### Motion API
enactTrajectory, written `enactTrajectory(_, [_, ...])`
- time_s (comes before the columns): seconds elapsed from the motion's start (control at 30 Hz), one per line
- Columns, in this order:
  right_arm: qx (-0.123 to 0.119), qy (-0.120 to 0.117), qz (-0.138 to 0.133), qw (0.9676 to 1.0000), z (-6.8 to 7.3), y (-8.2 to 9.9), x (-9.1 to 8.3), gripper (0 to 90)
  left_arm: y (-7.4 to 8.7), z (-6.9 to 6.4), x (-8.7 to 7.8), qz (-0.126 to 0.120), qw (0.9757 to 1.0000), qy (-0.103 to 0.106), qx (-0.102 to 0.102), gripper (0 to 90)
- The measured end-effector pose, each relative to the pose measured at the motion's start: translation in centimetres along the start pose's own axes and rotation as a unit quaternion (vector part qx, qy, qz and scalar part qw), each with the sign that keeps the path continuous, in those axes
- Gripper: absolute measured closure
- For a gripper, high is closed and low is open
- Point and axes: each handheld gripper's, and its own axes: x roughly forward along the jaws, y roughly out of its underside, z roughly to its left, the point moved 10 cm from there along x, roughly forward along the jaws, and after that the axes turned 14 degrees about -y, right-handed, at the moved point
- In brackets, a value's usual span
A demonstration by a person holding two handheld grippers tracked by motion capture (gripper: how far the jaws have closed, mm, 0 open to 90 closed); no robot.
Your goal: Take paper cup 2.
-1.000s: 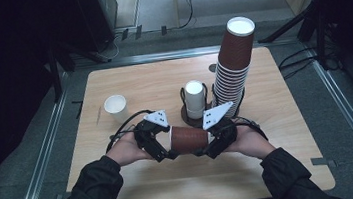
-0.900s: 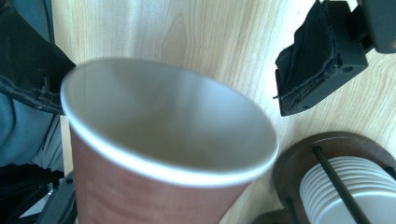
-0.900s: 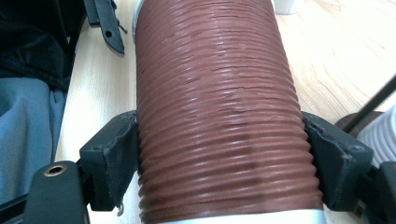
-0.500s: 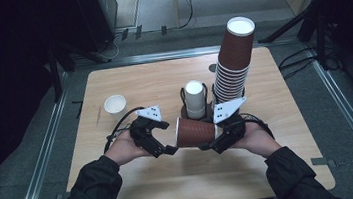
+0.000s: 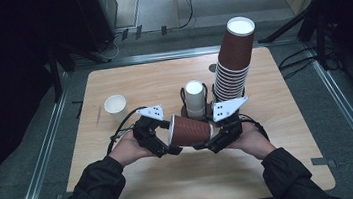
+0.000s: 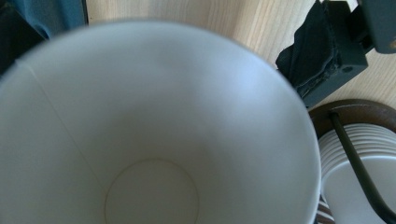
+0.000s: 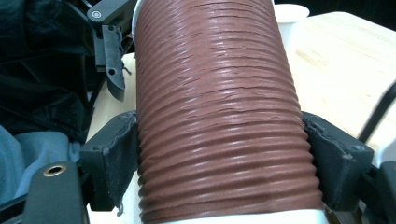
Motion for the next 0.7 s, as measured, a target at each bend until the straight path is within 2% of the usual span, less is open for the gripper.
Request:
enactTrajectory(0.13, [-0.002,-0.007,0.002,1.0000,0.1,0.0,0.4,19.3,-0.2,0.0,-0.1,-0.007,0.9999,0.005,-0.005,0.0])
enactTrajectory(0.27, [-0.005,-0.017,0.003,0.9998,0.4,0.0,0.8,19.3,-0.6,-0.3,-0.2,-0.019,0.9995,0.019,-0.014,0.0])
enactTrajectory(0.5, [-0.009,-0.026,0.006,0.9996,0.8,0.0,1.3,19.2,-0.5,-0.6,0.0,-0.016,0.9996,0.021,-0.006,0.0])
enactTrajectory(0.57, [-0.008,-0.024,0.004,0.9997,0.7,-0.1,1.2,19.3,-0.5,-0.5,0.0,-0.017,0.9996,0.022,-0.011,4.6])
enactTrajectory(0.7, [-0.010,-0.025,0.002,0.9996,0.7,-0.1,1.1,19.7,-0.6,-0.5,-0.2,-0.017,0.9995,0.024,-0.010,6.8])
